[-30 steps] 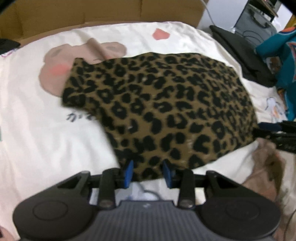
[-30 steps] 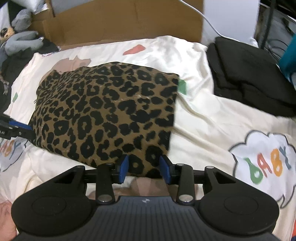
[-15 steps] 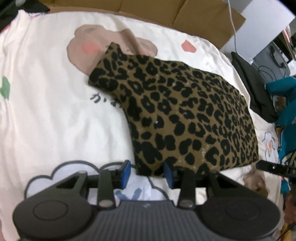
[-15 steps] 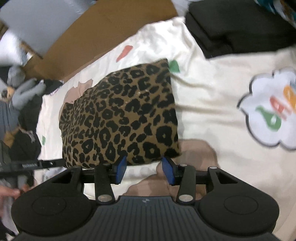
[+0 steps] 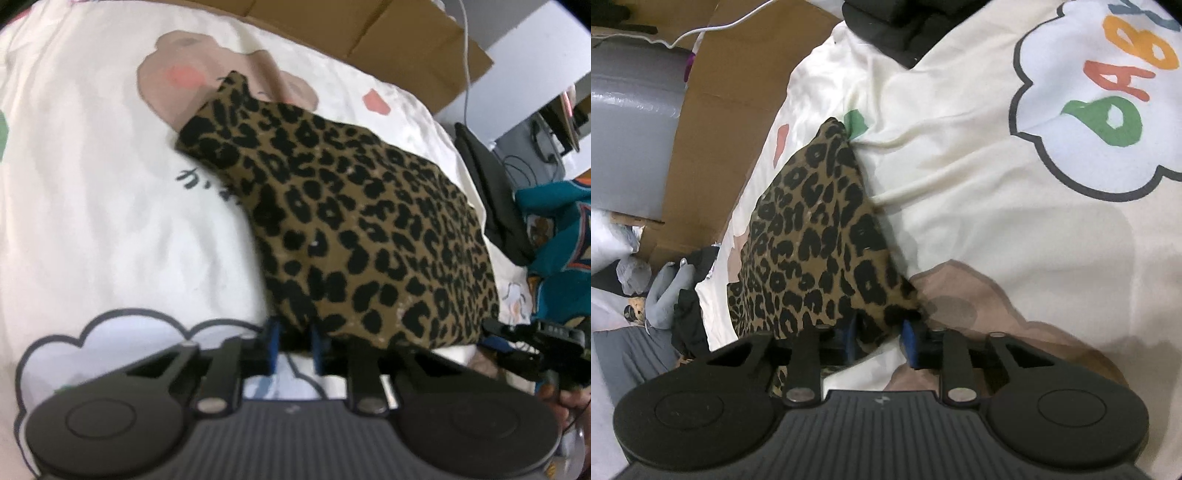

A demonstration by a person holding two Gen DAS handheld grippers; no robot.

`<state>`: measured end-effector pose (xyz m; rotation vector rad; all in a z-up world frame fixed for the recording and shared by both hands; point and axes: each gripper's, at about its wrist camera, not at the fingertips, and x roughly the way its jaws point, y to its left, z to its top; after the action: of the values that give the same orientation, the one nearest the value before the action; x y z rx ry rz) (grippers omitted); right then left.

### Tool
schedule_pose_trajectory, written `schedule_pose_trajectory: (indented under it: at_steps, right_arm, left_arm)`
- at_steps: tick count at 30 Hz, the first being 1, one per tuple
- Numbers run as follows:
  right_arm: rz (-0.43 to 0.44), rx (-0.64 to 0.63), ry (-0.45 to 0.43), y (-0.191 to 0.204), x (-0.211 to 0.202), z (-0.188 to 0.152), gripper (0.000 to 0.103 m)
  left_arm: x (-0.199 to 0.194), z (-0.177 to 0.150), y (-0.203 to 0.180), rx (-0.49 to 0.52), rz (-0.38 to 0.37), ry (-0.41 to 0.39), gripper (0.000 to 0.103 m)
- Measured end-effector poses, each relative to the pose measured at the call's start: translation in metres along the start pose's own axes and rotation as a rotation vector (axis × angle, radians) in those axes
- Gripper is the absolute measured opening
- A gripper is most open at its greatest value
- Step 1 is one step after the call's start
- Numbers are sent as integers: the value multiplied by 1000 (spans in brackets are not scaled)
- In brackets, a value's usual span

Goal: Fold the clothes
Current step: 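Move both grippers to the pants edge and close them on it, then hold the leopard-print pants edge with both grippers, pinching it together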

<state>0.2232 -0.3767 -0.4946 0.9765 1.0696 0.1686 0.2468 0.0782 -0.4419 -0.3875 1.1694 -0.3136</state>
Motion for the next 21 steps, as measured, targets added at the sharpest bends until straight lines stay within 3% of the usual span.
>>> schedule_pose_trajectory:
  at_steps: [3,8,11,12,15,16,21]
  right_arm:
    - [4,-2,-4,3,0,0,16]
    - [23,-10,-24,8,-8,-3,15]
    - [14,-1,-16,5,-6,-5,22]
    - [17,5,-10,4,-4,-5,29]
    - [37,19,3,1,-1,-7,44]
    - [42,21,5,1,1,-7,45]
    - [62,68,-2,-6,9,-2,44]
  left_arm:
    - [-3,2,3,-13,-11,1,10]
    - [-13,2,7,-29,-37,-10,11]
    - [-10,1,16,-79,-48,17,28]
    - [-7,1,20,-102,-63,24,35]
    - [-3,1,26,-141,-143,11,57]
    - [-2,2,26,-139,-166,11,63]
    - [6,8,24,-133,-221,12,69]
